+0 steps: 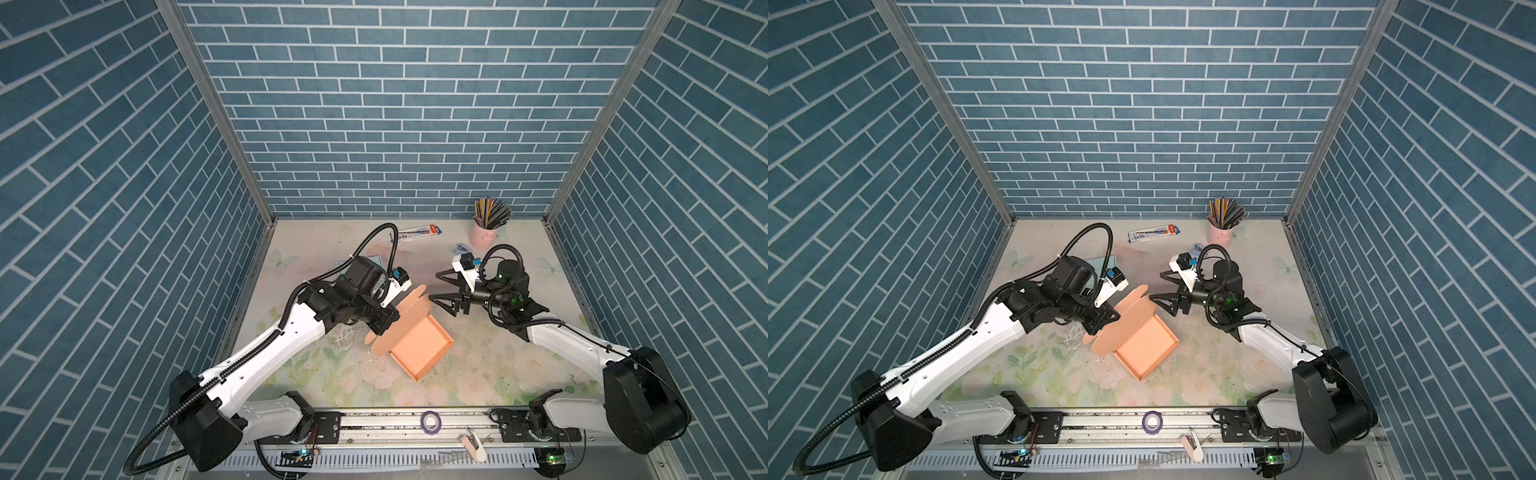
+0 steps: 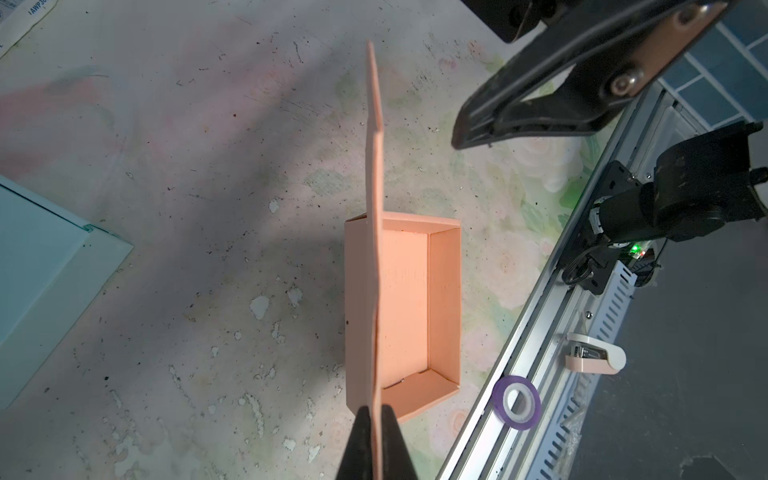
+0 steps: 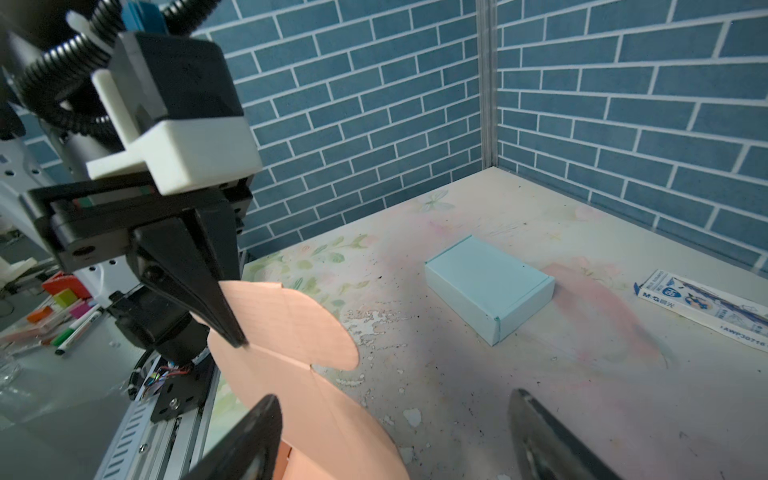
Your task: Fold the paper box
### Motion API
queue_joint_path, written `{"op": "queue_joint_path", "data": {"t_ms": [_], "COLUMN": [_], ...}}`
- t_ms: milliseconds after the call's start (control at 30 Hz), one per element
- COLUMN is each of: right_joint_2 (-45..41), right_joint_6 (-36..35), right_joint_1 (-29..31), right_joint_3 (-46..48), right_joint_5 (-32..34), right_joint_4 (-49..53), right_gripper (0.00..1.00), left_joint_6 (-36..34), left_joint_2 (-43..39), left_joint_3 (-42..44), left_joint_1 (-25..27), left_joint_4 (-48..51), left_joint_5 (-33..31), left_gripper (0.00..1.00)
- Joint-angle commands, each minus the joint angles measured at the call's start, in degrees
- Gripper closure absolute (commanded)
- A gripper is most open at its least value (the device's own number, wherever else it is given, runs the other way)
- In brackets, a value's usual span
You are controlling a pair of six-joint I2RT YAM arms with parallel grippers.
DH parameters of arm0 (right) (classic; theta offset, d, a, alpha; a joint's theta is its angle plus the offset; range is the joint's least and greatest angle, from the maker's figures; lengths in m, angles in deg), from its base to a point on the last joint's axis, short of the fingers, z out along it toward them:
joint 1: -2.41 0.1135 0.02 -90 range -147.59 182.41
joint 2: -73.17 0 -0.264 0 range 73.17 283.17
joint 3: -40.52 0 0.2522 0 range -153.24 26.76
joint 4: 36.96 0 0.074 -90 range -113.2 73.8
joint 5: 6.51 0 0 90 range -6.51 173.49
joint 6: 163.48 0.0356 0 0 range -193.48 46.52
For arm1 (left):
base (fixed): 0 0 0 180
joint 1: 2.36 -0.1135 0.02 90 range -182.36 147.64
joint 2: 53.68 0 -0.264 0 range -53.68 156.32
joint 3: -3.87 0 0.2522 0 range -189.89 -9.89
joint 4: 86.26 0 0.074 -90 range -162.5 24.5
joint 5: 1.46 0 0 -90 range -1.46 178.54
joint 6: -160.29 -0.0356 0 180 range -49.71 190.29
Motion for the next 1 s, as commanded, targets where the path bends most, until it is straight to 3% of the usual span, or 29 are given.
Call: {"op": "queue_joint_path", "data": {"t_ms": [0, 233, 533, 700, 867, 967], "right_joint_2": [3.1, 8.1, 10.2, 12.0, 13.2, 13.5], "right_joint_6": [-6.4, -7.3, -10.4, -12.1, -13.5, -13.9], "right_joint_1": [0.4, 1.6, 3.6, 5.0, 6.0, 6.1], "right_joint_3": [-3.0, -6.4, -7.2, -8.6, -9.8, -9.8], "right_joint_5": [-5.1, -9.6, -9.6, -8.2, -7.3, -6.8], "right_joint_4": [5.3, 8.6, 12.4, 15.0, 17.0, 17.3], "right_gripper": [0.16, 0.18, 0.23, 0.32, 0.36, 0.46], "left_joint_6": [-4.1, -4.7, -5.2, -5.2, -5.3, -5.1], "left_joint_2": [0.9, 1.1, 0.5, -0.2, 0.0, 0.4], "left_joint_3": [-2.2, -2.8, -2.8, -2.3, -2.0, -2.2], "left_joint_1": [0.3, 0.8, 1.2, 1.2, 1.2, 1.2], "left_joint_4": [3.2, 3.6, 4.4, 3.9, 3.8, 3.9], "left_joint_5": [-0.2, -0.9, -3.7, -3.8, -4.2, -5.4], "left_gripper": [0.93, 0.91, 0.91, 0.91, 0.92, 0.92]}}
